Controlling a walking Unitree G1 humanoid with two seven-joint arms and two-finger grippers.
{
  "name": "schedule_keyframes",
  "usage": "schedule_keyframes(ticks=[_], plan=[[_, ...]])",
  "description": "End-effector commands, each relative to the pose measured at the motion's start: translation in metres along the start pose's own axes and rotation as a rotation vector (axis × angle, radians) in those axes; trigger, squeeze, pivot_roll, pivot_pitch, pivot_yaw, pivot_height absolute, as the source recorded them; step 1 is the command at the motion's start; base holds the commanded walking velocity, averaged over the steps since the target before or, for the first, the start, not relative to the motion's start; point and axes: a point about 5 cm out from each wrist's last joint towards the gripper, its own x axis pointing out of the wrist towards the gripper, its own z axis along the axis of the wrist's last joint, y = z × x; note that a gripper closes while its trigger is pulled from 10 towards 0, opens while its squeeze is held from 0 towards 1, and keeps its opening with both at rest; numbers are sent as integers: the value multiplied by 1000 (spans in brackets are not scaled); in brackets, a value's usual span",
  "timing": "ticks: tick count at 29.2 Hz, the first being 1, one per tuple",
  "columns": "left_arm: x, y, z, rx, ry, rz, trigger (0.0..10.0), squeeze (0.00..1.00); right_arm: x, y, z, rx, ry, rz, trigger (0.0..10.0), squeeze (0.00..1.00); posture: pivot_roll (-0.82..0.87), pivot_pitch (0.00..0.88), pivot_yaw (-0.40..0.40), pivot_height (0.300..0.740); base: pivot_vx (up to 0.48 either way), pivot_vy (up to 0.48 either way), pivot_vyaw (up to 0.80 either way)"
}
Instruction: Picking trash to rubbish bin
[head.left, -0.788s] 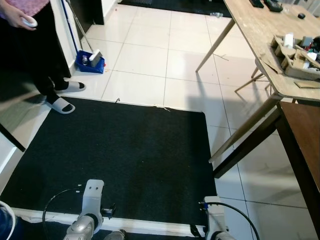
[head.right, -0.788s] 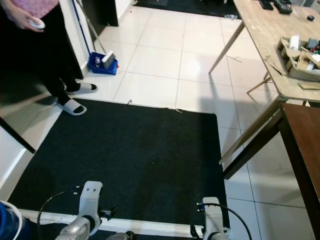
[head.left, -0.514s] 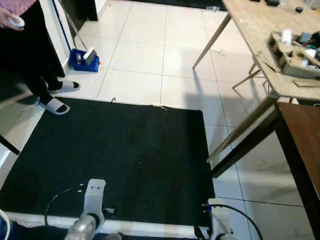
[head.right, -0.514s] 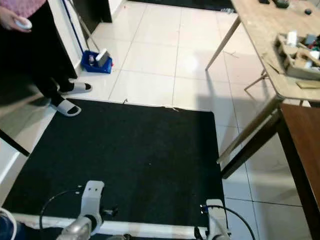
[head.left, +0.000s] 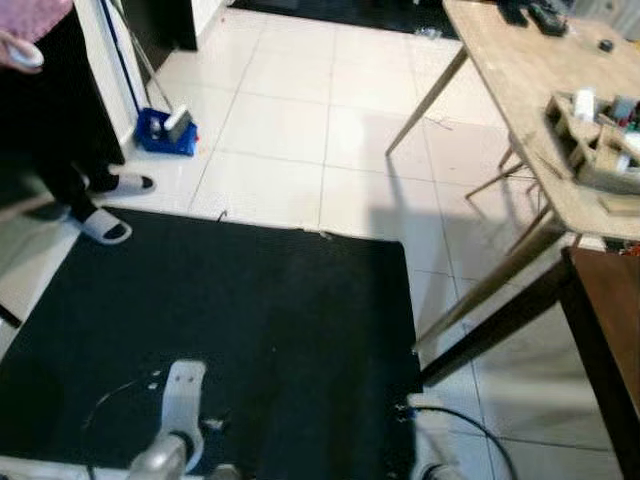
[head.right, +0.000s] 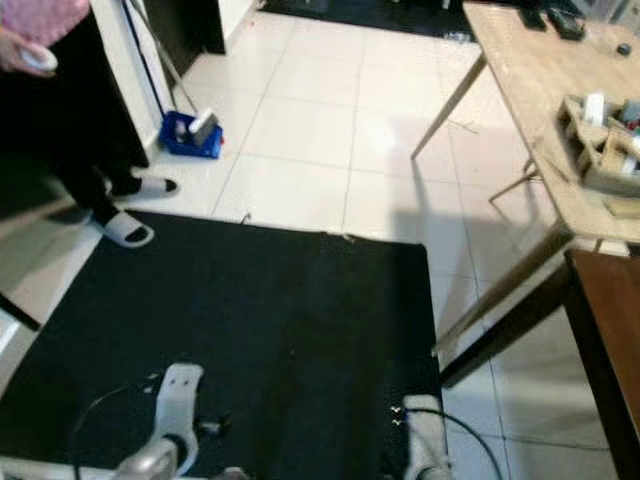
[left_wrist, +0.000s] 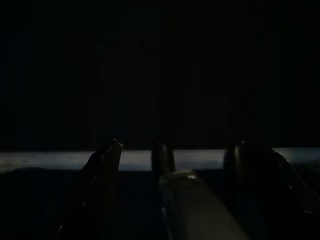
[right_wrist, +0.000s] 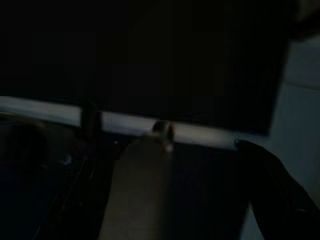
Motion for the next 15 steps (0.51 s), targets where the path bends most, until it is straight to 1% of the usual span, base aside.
schedule_keyframes(ticks=[1, 15], plan=[[-2, -3, -10, -11, 33, -7, 10000, 0, -6, -11, -16, 3, 50, -30, 10000, 0, 49, 204, -53, 740, 368, 0, 0], [-2, -3, -10, -12, 34, -10, 10000, 0, -5, -8, -14, -2, 45, -11, 10000, 0, 50, 202, -53, 740, 367, 0, 0]])
